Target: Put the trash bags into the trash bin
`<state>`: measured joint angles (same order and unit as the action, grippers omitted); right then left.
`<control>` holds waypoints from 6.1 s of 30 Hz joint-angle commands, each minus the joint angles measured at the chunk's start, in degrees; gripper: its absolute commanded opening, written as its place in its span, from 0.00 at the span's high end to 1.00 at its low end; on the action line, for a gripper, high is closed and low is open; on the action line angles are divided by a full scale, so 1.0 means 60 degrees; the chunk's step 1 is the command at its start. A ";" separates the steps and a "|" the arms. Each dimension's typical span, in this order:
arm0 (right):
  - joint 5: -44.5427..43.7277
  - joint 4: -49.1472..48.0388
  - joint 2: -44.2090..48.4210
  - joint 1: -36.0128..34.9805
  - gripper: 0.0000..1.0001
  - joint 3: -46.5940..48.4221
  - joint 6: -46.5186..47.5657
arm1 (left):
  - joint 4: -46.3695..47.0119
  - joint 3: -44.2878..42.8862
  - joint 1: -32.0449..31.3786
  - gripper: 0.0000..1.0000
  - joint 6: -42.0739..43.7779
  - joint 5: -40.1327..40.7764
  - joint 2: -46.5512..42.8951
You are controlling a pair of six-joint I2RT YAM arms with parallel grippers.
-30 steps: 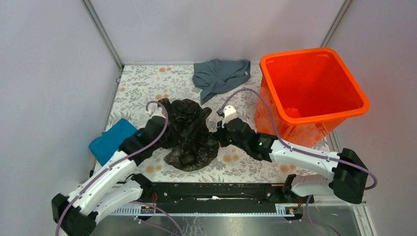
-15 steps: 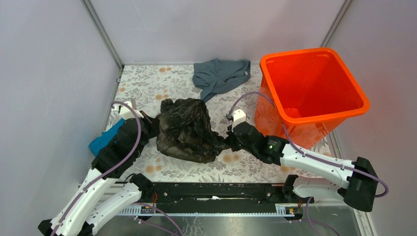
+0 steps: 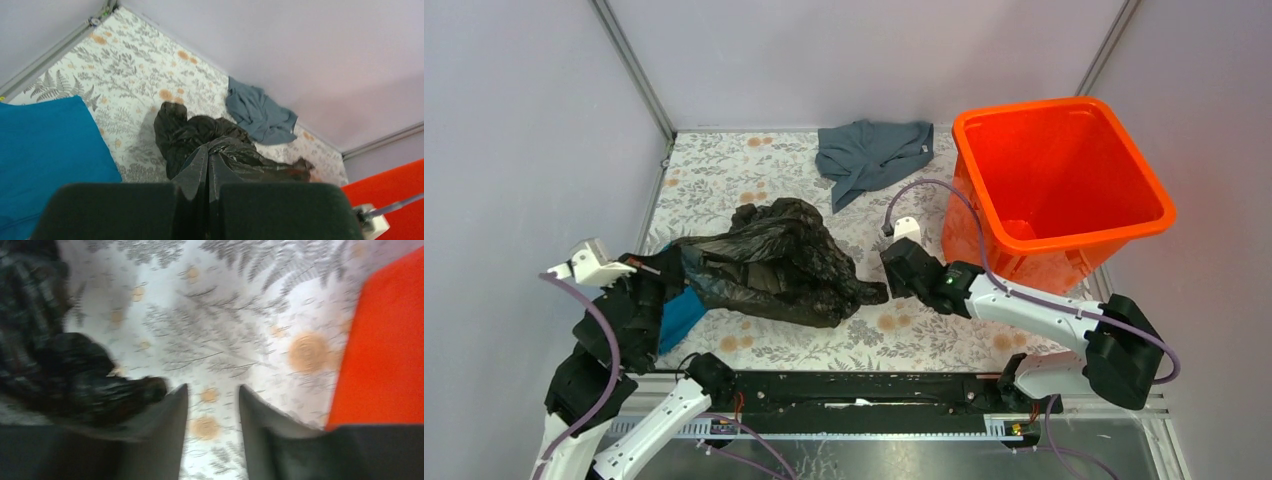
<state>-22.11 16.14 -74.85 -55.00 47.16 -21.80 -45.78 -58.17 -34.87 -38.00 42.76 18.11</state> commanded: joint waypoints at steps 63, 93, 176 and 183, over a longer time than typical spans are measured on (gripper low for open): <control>0.0375 -0.1726 -0.0474 0.2077 1.00 0.2298 0.1515 | 0.1825 -0.4127 0.0614 0.99 0.1609 -0.4351 0.8949; 0.0721 -0.1025 -0.0684 0.2649 1.00 0.2131 0.1861 | 1.7504 0.5137 0.6973 0.01 -0.6679 -1.7377 0.7860; 0.5265 -0.0537 -0.0463 0.2742 1.00 0.8217 0.2181 | 0.3019 -0.5960 0.4479 1.00 0.0135 -0.9540 0.6670; 0.6528 -0.2760 0.1499 0.2747 1.00 0.7584 0.1604 | 0.6218 -0.5763 0.4479 1.00 0.0002 -1.0073 0.5237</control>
<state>12.60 5.23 -71.85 -38.57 101.86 -10.79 -18.98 -102.87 -8.19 -38.63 -16.19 59.75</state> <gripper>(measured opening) 0.011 0.004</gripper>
